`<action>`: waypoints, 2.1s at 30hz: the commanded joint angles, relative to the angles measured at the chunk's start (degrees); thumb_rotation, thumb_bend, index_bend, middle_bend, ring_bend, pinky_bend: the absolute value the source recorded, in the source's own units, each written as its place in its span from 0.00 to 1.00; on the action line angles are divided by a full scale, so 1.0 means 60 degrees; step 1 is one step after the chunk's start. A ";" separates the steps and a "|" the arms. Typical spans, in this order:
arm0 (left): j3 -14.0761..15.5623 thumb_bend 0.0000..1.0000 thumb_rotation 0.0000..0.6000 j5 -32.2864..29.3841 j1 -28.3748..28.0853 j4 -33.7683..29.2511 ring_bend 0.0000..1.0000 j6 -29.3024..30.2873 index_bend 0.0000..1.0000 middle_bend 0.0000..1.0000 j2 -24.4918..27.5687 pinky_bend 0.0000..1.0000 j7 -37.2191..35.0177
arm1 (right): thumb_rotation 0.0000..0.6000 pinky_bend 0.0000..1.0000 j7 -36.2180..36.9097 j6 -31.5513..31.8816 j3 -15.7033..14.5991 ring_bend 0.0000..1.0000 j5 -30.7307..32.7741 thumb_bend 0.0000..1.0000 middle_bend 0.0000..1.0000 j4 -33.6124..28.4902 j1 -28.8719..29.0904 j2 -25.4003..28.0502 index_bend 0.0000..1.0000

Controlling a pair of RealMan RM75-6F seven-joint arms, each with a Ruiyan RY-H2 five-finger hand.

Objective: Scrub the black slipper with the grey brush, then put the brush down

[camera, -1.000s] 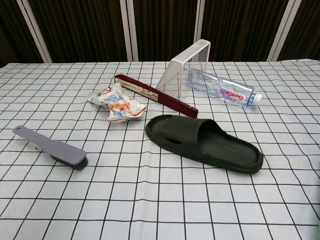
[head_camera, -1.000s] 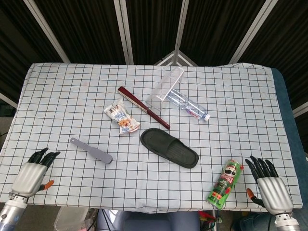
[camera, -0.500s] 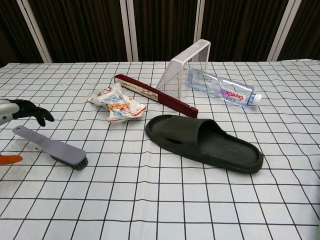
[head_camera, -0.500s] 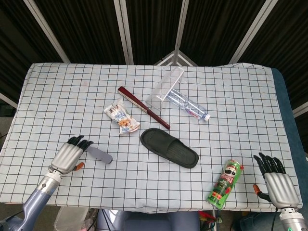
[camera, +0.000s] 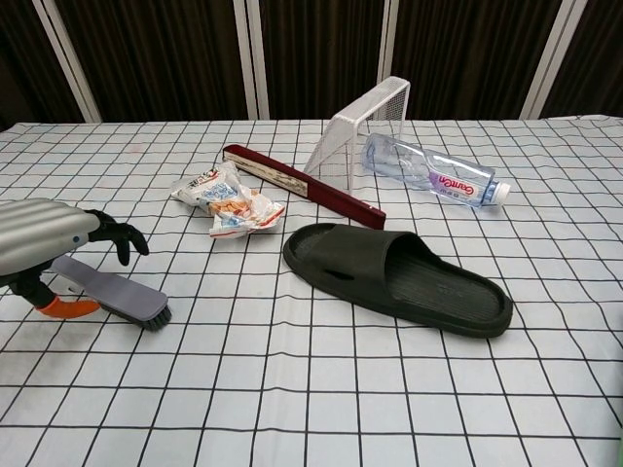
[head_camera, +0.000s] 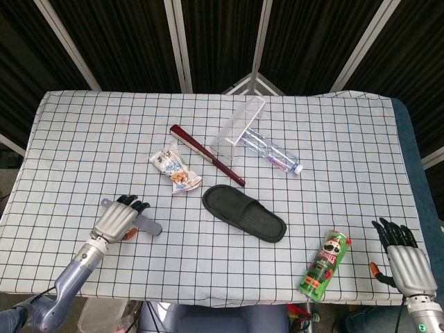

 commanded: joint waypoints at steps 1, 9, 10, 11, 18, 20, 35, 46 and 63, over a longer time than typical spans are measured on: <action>0.0052 0.42 1.00 -0.0023 -0.0061 0.0038 0.19 -0.0019 0.24 0.33 -0.0043 0.24 -0.0022 | 1.00 0.00 0.0009 -0.0015 0.0001 0.00 0.0019 0.39 0.00 0.0013 0.0017 -0.0004 0.00; 0.0202 0.42 1.00 -0.0110 -0.0263 0.0095 0.21 -0.0068 0.26 0.34 -0.0155 0.25 -0.0044 | 1.00 0.00 0.0006 -0.0057 0.0009 0.00 0.0120 0.39 0.00 0.0033 0.0075 -0.0020 0.00; 0.0217 0.42 1.00 -0.0109 -0.0279 0.0083 0.21 -0.0063 0.27 0.35 -0.0156 0.25 -0.0047 | 1.00 0.00 0.0006 -0.0045 0.0007 0.00 0.0114 0.39 0.00 0.0031 0.0073 -0.0018 0.00; 0.0233 0.42 1.00 -0.0105 -0.0294 0.0064 0.21 -0.0055 0.27 0.35 -0.0156 0.26 -0.0053 | 1.00 0.00 0.0007 -0.0034 0.0004 0.00 0.0110 0.39 0.00 0.0030 0.0071 -0.0015 0.00; 0.0318 0.45 1.00 -0.0122 -0.0407 0.0046 0.23 0.0024 0.30 0.38 -0.0186 0.27 -0.0088 | 1.00 0.00 0.0089 -0.0040 -0.0024 0.00 0.0129 0.39 0.00 0.0043 0.0082 0.0025 0.00; 0.0329 0.46 1.00 -0.0124 -0.0427 0.0057 0.24 0.0037 0.30 0.38 -0.0197 0.28 -0.0102 | 1.00 0.00 0.0110 -0.0015 -0.0021 0.00 0.0129 0.39 0.00 0.0042 0.0075 0.0038 0.00; 0.0523 0.55 1.00 -0.0283 -0.0560 -0.0023 0.30 0.0158 0.37 0.46 -0.0180 0.34 0.0042 | 1.00 0.00 0.0194 -0.0004 -0.0068 0.00 0.0118 0.39 0.00 0.0038 0.0096 0.0089 0.00; 0.0512 0.71 1.00 -0.0394 -0.0564 0.0095 0.38 0.0412 0.47 0.55 -0.0231 0.42 0.0085 | 1.00 0.00 0.0173 -0.0027 -0.0081 0.00 0.0157 0.39 0.00 0.0039 0.0123 0.0083 0.00; -0.0838 0.73 1.00 -0.2055 -0.1993 -0.0344 0.40 -0.0953 0.47 0.56 0.0387 0.44 -0.0415 | 1.00 0.00 -0.0886 -0.0600 -0.0120 0.00 -0.0803 0.41 0.00 -0.0344 0.0858 -0.0645 0.00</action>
